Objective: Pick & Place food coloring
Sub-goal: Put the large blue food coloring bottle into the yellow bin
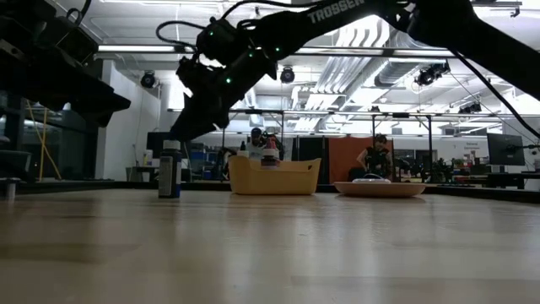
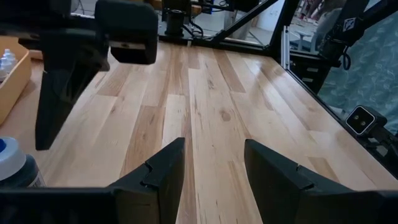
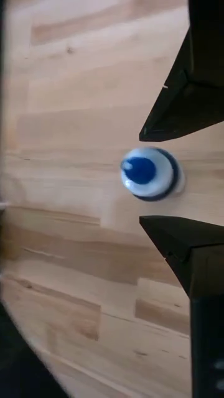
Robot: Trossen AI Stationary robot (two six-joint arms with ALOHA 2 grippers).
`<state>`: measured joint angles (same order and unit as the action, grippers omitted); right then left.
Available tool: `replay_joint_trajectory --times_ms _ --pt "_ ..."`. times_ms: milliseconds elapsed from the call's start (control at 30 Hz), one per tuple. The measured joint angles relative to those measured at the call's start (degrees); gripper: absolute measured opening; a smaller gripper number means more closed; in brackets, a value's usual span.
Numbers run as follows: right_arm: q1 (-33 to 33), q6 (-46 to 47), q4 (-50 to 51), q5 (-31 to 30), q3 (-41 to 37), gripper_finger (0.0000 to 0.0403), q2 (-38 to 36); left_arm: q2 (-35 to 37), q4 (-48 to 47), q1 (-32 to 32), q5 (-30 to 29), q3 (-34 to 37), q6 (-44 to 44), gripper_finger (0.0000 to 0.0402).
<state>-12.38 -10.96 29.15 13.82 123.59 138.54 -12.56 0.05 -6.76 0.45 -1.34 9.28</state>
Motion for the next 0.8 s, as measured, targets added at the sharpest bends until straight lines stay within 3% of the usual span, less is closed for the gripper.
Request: replay_joint_trajectory --times_ms 200,800 --pt "0.1 -0.5 -1.2 -2.8 0.2 0.0195 -0.1 0.0 0.0 0.0 0.0 0.0 0.0 0.0163" --pt "0.0 -0.5 -1.9 -2.4 0.2 0.0194 -0.1 0.0 0.0 0.0 0.0 0.0 0.0 0.0163"
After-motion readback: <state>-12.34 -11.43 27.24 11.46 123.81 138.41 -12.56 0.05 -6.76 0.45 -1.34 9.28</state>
